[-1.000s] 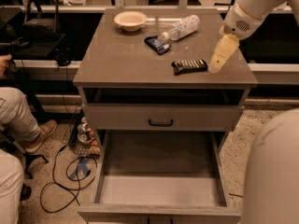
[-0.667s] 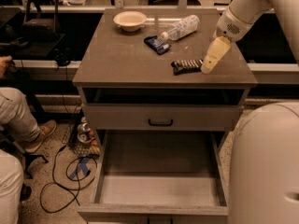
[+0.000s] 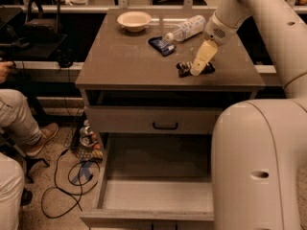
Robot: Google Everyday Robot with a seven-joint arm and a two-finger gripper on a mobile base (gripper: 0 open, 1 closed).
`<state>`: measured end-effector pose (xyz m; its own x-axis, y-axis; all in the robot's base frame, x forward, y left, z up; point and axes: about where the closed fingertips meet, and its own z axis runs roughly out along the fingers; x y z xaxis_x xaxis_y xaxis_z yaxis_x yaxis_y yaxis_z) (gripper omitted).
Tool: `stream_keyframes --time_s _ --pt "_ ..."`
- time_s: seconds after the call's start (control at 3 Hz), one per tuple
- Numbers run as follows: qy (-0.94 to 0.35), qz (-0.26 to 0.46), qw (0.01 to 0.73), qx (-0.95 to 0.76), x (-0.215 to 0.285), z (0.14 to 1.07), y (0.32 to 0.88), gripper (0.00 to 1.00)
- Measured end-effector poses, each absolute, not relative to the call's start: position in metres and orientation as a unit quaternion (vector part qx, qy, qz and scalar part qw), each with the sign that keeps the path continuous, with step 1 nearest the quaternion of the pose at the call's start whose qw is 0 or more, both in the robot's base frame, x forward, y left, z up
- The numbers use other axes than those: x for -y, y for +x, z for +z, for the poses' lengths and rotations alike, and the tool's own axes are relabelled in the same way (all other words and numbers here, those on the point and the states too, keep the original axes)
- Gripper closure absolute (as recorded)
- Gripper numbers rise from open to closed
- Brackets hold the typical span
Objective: Place rxbar chocolate into middle drawer
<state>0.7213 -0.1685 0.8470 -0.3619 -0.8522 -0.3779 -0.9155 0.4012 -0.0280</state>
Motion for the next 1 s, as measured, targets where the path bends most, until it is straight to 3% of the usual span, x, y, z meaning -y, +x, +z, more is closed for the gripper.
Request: stream_keyframes --time_s 0.33,0.67,1.0 --pt "-0.546 0.082 0.15 -0.82 0.153 0.836 0.73 0.0" --pt "-0.552 0.077 0.134 -0.82 0.144 0.825 0.735 0.14" --pt "-0.553 0.076 0.123 -0.82 0.144 0.815 0.736 0.37"
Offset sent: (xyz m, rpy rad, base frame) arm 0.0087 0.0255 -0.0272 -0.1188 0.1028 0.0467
